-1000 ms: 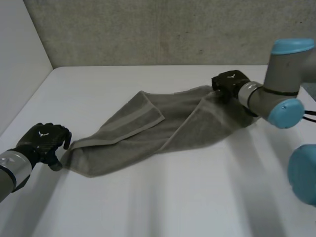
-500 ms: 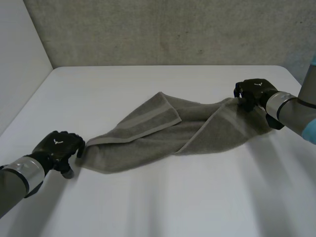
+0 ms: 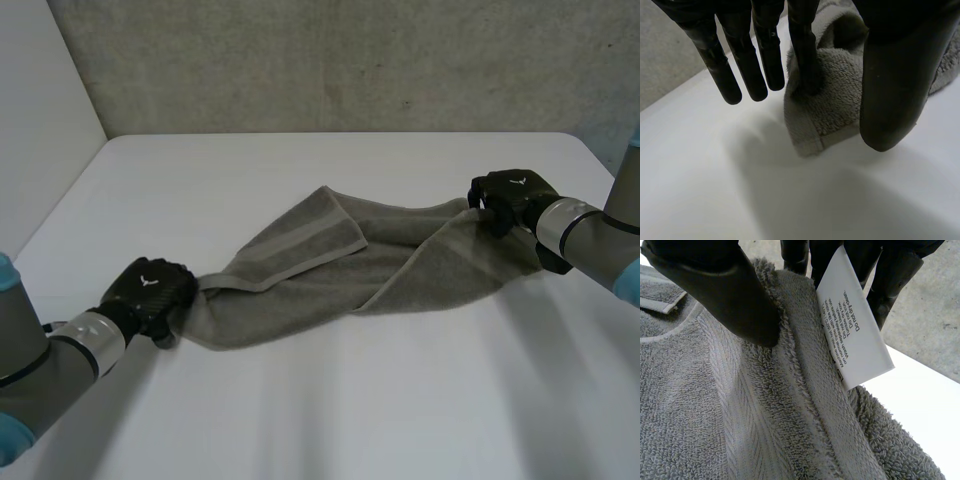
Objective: Fold the towel.
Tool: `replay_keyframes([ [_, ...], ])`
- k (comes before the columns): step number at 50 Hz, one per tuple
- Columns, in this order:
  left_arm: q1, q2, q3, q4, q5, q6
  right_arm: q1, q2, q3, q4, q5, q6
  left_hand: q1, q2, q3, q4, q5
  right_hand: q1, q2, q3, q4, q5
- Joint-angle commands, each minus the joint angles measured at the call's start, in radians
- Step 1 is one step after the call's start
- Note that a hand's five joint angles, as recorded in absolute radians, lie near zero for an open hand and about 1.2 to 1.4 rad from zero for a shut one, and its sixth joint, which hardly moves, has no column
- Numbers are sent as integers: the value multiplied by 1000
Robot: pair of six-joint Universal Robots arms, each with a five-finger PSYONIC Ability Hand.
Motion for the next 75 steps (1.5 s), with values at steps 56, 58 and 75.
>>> replay_keyframes([
  [56,-175,-103,185,-39,-7,-76,4,4,23,0,0,-6,822,810,804,801,833,111,106,55,55,91],
  [58,-175,-88,188,-45,-7,-84,4,2,23,0,-2,-6,822,810,804,801,834,111,106,55,55,91],
  [75,-172,-54,182,-42,-4,-126,4,-41,37,0,-5,-4,822,810,804,801,834,111,106,55,55,91],
])
